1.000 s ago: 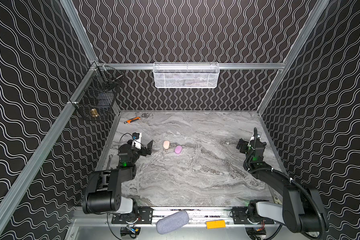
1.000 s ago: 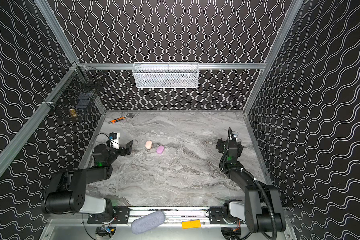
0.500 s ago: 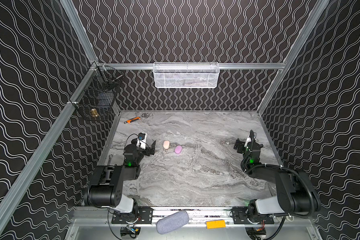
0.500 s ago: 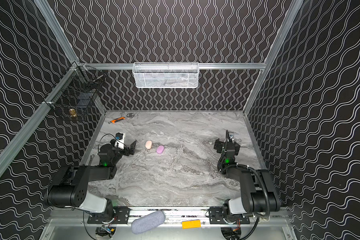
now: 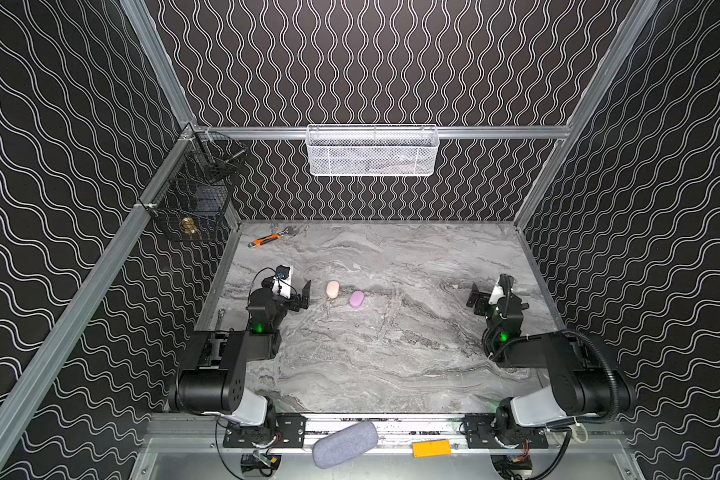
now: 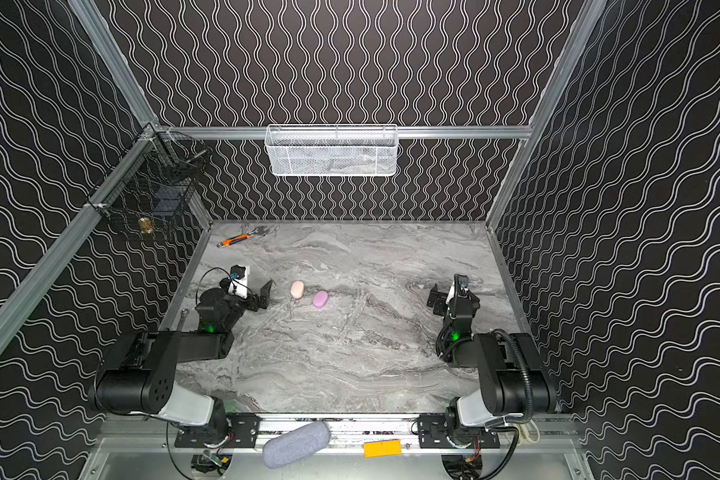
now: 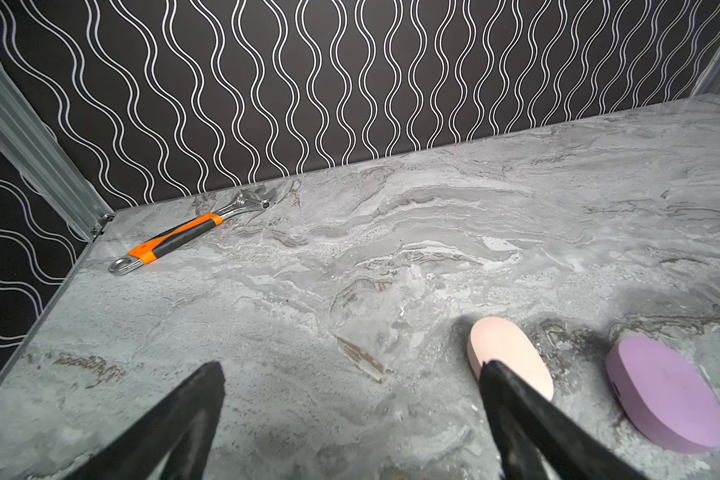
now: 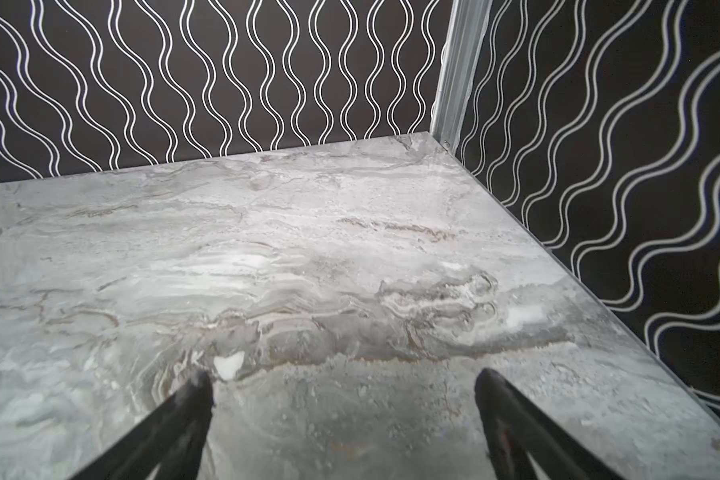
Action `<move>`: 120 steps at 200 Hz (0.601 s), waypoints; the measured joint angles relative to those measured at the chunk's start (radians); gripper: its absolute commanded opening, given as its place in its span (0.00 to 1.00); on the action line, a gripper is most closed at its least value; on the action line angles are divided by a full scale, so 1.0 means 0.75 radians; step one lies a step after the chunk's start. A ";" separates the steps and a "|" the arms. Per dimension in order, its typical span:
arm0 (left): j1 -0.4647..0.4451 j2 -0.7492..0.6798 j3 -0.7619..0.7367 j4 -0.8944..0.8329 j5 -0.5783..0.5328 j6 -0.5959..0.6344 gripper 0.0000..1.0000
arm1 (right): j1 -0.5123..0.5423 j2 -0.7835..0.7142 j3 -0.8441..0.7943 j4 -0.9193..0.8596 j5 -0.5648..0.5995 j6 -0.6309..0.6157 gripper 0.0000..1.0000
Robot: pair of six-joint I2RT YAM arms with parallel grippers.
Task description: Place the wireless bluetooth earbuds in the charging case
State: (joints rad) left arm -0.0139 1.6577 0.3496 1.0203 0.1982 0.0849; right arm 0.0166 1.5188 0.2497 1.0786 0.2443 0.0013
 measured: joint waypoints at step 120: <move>0.000 -0.001 -0.003 0.003 -0.004 0.000 0.99 | -0.011 0.035 -0.010 0.124 -0.065 -0.013 1.00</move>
State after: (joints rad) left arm -0.0139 1.6569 0.3473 1.0222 0.1951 0.0849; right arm 0.0082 1.5448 0.2420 1.1717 0.1959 -0.0086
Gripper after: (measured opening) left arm 0.989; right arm 0.998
